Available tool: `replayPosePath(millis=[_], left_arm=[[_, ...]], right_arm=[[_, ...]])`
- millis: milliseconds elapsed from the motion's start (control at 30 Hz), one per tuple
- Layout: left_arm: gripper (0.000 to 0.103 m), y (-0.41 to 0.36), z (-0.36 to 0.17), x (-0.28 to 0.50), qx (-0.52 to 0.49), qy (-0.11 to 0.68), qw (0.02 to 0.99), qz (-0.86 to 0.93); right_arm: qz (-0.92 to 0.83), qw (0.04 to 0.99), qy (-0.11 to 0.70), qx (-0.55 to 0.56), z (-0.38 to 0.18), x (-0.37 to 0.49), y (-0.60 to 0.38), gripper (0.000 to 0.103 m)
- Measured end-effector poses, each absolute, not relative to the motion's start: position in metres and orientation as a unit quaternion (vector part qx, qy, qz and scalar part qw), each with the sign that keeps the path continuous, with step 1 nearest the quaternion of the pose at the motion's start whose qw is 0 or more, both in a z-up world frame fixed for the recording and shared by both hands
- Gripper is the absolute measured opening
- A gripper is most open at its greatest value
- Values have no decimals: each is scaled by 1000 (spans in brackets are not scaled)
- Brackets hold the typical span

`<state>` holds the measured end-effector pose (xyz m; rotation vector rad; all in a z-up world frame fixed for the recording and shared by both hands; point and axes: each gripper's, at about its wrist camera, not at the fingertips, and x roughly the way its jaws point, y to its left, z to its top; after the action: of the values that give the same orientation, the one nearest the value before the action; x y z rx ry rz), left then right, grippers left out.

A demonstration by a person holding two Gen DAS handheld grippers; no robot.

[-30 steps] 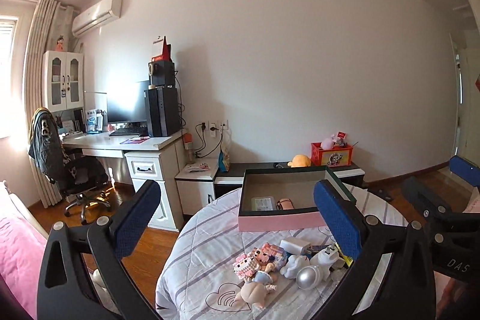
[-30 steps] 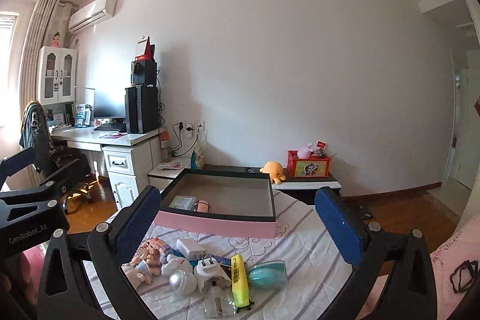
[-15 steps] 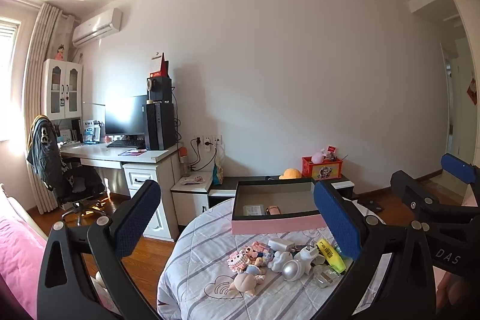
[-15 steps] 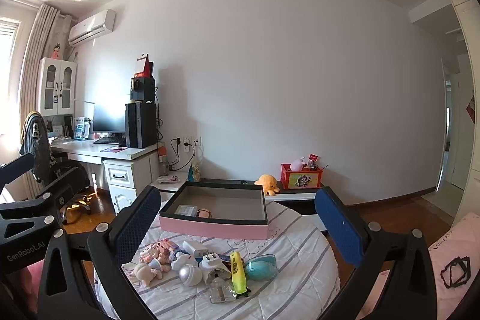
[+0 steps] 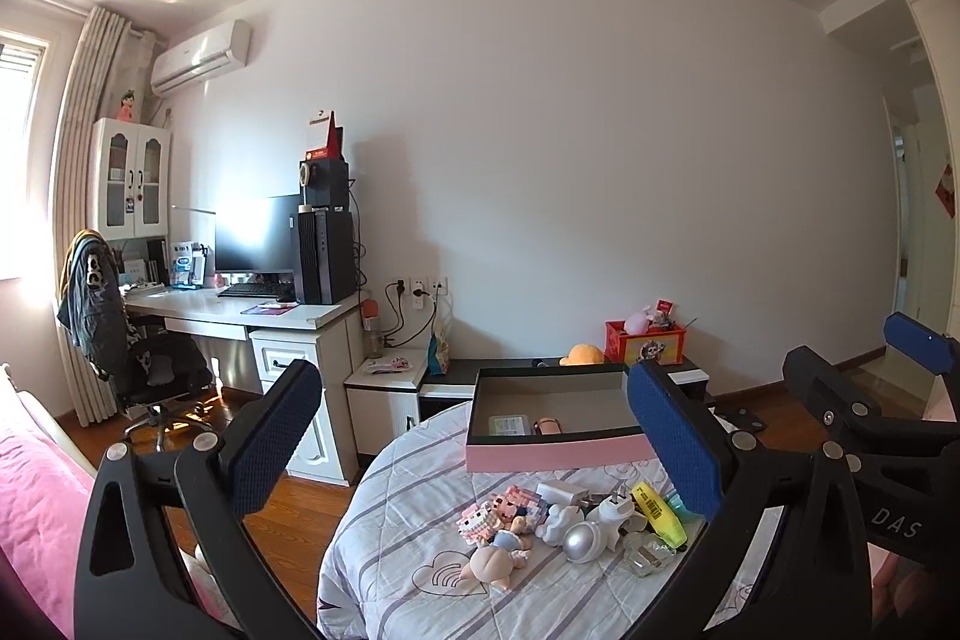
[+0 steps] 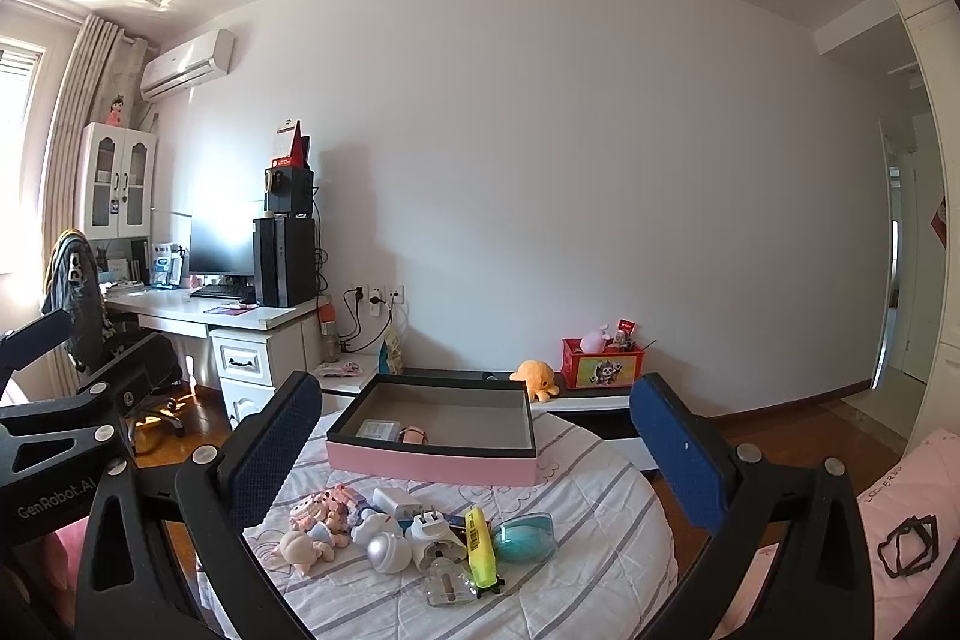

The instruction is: Organize rigid objects

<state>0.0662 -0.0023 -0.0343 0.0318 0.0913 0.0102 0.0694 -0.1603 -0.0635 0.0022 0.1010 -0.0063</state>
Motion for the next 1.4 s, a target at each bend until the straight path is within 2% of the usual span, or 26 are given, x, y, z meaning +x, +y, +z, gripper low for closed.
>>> replayPosePath(millis=[367, 600, 733, 1033, 1200, 1400], left_arm=[[103, -3, -36, 64, 16, 49, 999, 6], [103, -3, -52, 80, 15, 78, 997, -10], [103, 0, -80, 107, 21, 129, 991, -18], [103, 17, -180, 183, 13, 293, 956, -12], [103, 12, -214, 214, 29, 344, 939, -6], [103, 6, -237, 240, 36, 371, 928, -11]], right_arm=[[-1, 998, 55, 3, -65, 69, -161, 103], [-8, 997, 76, -1, -79, 83, -163, 103], [-12, 993, 115, 1, -102, 104, -170, 103], [-27, 969, 245, 3, -188, 169, -192, 103], [-37, 952, 303, -2, -227, 198, -201, 103], [-25, 943, 331, 2, -245, 217, -203, 103]])
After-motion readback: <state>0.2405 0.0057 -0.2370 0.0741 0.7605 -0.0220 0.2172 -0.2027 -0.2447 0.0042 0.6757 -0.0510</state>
